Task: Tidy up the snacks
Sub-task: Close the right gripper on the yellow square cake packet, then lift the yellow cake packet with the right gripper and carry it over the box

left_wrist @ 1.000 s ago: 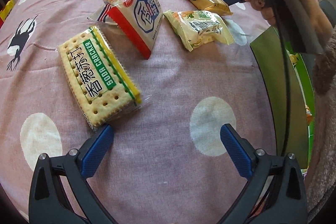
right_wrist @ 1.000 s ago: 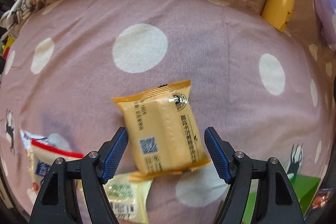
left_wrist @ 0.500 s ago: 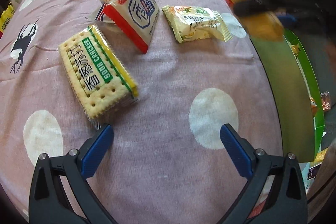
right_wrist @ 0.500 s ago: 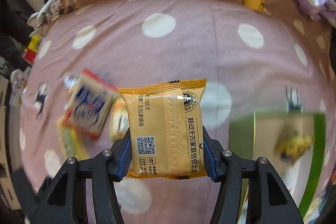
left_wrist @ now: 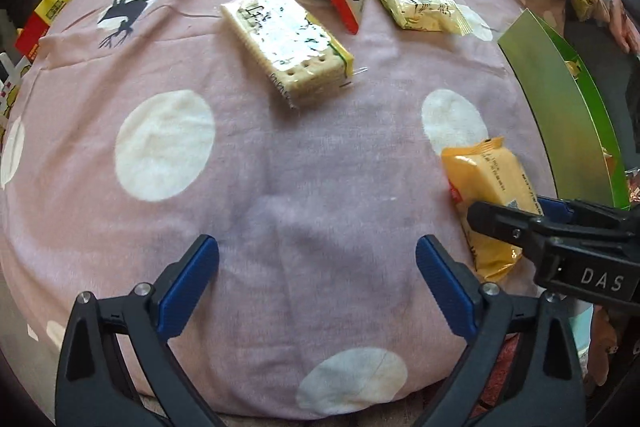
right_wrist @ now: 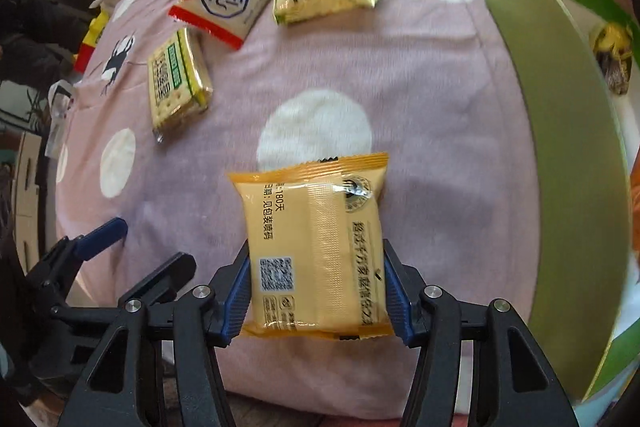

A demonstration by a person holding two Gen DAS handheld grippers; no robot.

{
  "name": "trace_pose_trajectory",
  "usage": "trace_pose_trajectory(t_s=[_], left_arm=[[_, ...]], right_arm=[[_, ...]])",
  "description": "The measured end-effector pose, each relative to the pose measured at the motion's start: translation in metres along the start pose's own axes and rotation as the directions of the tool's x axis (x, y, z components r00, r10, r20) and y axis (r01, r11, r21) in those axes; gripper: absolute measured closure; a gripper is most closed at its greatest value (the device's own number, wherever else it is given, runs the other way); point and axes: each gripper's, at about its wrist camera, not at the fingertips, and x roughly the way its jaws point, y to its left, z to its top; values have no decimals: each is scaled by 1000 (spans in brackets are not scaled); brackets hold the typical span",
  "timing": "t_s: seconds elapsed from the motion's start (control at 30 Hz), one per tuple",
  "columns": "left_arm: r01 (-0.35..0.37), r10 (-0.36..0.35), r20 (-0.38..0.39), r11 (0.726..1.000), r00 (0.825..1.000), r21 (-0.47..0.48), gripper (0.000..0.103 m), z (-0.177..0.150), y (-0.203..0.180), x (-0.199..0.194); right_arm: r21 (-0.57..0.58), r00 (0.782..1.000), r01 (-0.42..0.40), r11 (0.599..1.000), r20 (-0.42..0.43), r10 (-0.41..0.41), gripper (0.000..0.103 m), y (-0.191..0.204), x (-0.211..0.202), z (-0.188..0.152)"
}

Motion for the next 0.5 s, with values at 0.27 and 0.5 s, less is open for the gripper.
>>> trace_pose_trajectory(t_s=[0.27, 0.5], left_arm=[[88, -88, 2, 996, 996, -10, 13, -3, -12, -13], [172, -172, -12, 985, 985, 22, 23, 3, -51, -11]], right_arm=[[65, 996, -63, 996, 68, 59, 35, -24, -29, -16], [125, 985, -142, 982, 121, 127, 35, -47, -40, -20]])
